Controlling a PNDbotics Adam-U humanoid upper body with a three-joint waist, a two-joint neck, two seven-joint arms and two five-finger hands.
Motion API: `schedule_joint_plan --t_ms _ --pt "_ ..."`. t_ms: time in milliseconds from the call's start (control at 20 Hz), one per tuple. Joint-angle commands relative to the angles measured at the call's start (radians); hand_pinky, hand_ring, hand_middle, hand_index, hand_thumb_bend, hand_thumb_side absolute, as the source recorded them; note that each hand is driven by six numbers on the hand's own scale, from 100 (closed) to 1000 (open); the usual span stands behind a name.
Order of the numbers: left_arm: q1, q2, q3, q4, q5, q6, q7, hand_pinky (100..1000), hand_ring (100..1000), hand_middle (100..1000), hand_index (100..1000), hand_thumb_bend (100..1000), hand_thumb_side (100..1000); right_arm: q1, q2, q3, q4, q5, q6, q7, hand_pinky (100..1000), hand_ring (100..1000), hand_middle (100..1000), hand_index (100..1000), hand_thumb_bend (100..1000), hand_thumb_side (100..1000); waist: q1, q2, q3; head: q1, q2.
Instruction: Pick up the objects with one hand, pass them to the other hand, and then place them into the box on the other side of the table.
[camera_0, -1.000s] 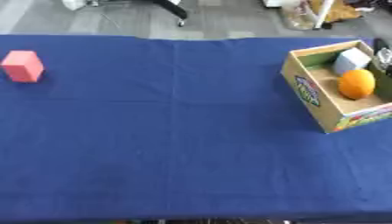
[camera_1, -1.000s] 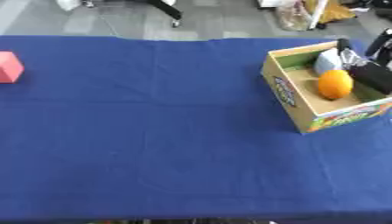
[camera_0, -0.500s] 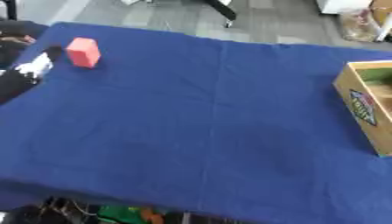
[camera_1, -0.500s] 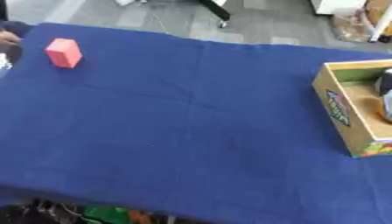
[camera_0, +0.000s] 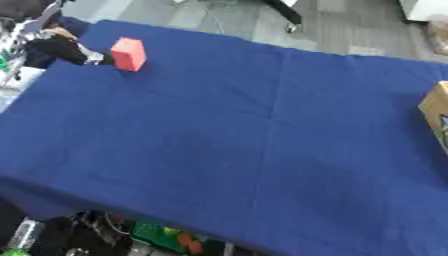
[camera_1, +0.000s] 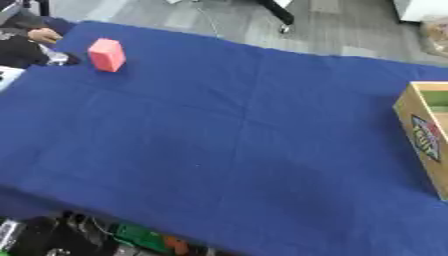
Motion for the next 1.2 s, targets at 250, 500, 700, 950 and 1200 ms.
schedule_joint_plan --t_ms 250,500,700,950,1200 --pt "-0.165 -0.031 0.039 0.231 -0.042 0.124 0.06 825 791 799 905 728 585 -0.014 0.037 0.015 -0.021 0.008 -0.013 0.028 253 222 347 895 152 370 0.001 0.047 -0.018 0.008 -0.055" --pt "-0.226 -0.07 0.086 0.35 0.114 0.226 0.223 781 745 746 864 703 625 -0.012 0.082 0.027 -0.021 0.023 -0.014 0.033 248 214 338 890 125 389 -0.011 0.09 -0.038 0.011 -0.095" --pt "-0.242 -0.087 0.106 0.432 0.392 0.192 0.399 772 735 735 847 715 653 -0.013 0.128 0.043 -0.021 0.033 -0.013 0.036 246 210 333 887 113 398 -0.028 0.127 -0.066 0.022 -0.131" --pt "-0.239 -0.094 0.088 0.488 0.608 0.106 0.537 766 728 729 842 730 669 -0.008 0.161 0.054 -0.021 0.036 -0.014 0.044 244 206 330 886 105 404 -0.045 0.157 -0.094 0.036 -0.161" --pt "-0.24 -0.113 0.059 0.509 0.642 0.08 0.557 768 728 728 842 712 644 -0.015 0.175 0.059 -0.021 0.037 -0.011 0.043 244 204 328 886 100 414 -0.053 0.169 -0.105 0.043 -0.171"
